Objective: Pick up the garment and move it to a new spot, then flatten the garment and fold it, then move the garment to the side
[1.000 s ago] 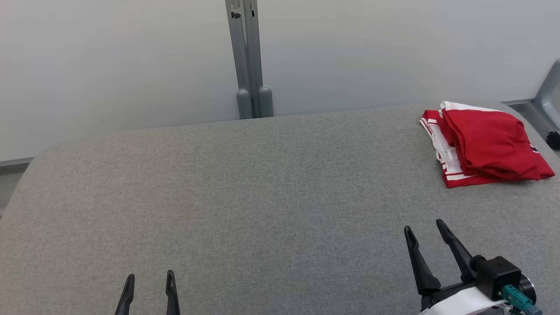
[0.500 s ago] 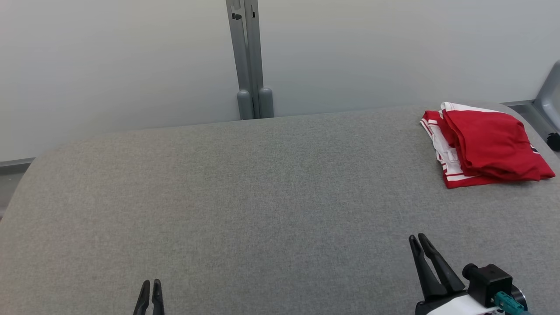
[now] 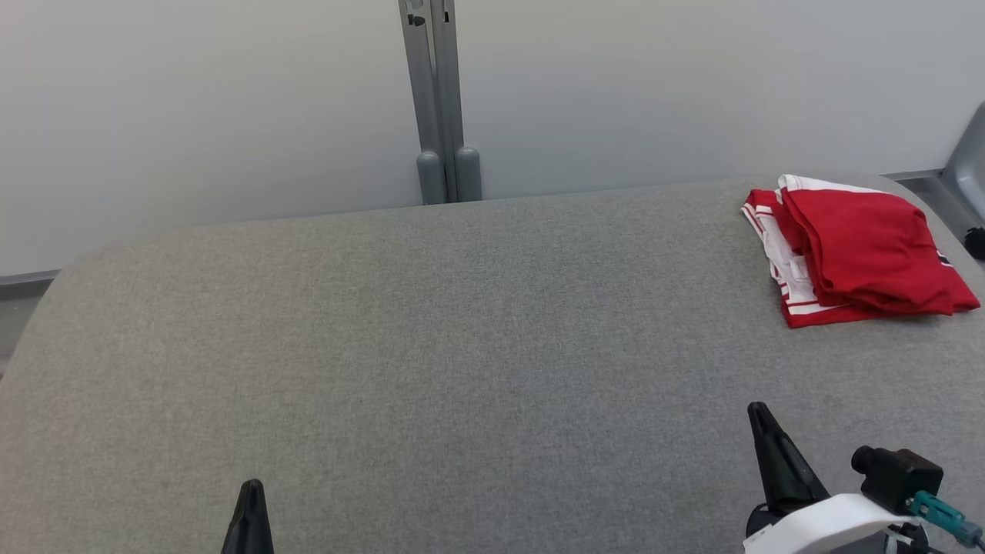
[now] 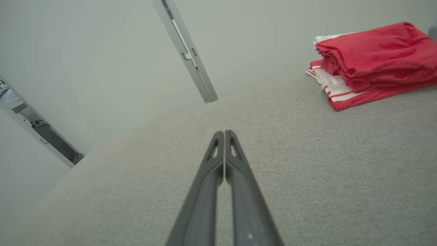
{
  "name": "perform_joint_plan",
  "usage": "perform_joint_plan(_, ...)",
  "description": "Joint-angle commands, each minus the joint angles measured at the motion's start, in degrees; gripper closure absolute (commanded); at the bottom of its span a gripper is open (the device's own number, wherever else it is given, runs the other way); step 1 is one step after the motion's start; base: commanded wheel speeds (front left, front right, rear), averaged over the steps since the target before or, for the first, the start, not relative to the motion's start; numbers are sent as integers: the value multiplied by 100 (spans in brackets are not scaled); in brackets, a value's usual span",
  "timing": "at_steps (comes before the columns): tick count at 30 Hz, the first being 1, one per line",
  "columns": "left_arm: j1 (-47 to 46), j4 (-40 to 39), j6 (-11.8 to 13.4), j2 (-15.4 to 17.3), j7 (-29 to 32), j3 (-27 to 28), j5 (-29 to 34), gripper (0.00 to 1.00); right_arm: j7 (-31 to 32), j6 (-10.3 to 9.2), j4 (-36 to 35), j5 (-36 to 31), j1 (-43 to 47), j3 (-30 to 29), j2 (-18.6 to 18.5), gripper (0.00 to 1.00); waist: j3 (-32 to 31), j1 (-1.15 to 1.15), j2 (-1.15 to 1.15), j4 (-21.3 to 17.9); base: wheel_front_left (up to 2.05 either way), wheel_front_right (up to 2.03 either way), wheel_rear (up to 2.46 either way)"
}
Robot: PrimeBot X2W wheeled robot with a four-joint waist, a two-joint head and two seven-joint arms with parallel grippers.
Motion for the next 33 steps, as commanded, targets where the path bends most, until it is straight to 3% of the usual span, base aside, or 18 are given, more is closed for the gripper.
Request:
perform_joint_plan(1,-210,-15,-55,67,35,43,-289,100,50,-1,-52,262,-202,-65,-6,100,8,0,0,2,0,0,0)
perform_joint_plan(33,-1045,539,-408,173,604,292,-3020,100,655,-3,206,2776,-623,-508,103,100,163,0,0,31,0,0,0)
